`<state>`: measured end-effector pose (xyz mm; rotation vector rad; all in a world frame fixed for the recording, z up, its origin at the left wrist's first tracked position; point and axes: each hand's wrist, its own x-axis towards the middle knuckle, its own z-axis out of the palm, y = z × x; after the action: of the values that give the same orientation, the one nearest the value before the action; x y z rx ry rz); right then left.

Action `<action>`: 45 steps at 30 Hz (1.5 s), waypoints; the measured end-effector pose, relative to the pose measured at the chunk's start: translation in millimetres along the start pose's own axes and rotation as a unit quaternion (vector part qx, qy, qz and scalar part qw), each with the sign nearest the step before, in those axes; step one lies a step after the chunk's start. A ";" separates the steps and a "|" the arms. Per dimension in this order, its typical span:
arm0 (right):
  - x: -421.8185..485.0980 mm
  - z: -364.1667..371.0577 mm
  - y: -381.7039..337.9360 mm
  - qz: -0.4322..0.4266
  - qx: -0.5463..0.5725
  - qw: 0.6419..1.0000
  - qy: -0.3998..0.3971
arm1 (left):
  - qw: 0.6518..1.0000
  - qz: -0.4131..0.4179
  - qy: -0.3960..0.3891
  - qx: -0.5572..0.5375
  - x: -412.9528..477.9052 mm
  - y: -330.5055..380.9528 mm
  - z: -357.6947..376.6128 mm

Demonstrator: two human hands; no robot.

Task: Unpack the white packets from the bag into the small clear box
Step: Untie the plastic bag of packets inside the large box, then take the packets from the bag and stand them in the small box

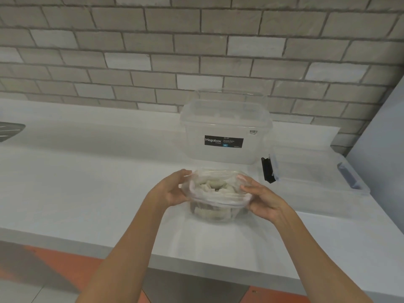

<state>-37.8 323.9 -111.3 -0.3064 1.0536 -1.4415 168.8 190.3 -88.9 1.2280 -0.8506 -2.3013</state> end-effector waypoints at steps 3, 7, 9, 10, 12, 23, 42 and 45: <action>-3.7 -4.6 -6.6 0.014 -0.223 0.974 0.026 | 0.954 0.056 0.097 0.278 -2.9 -6.6 -0.5; -9.6 9.0 -23.9 -0.035 -0.518 0.848 0.105 | 0.757 0.280 0.222 0.548 -4.8 -12.1 11.7; -10.8 21.1 -26.1 -0.108 -0.676 0.710 0.165 | 0.652 0.405 0.223 0.602 -7.1 -13.5 23.6; -11.3 30.3 -25.4 -0.162 -0.731 0.635 0.188 | 0.614 0.439 0.203 0.624 -6.2 -14.8 28.5; -8.0 44.6 -22.5 -0.260 -0.772 0.555 0.167 | 0.573 0.434 0.168 0.675 -2.6 -17.9 35.3; 34.0 33.2 -9.0 0.016 -0.833 0.553 0.027 | 0.622 0.051 0.044 0.780 28.6 -3.0 19.4; 46.4 30.2 -35.0 0.021 -0.688 0.725 -0.001 | 0.816 0.159 -0.019 0.556 46.8 5.1 7.3; 52.4 32.9 -30.8 0.046 -0.703 0.709 -0.009 | 0.813 0.124 -0.014 0.568 52.3 0.4 4.1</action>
<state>-44.4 258.0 -91.5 -1.3123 1.9583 -0.2376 137.3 160.4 -118.3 1.3119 -2.4102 -1.4912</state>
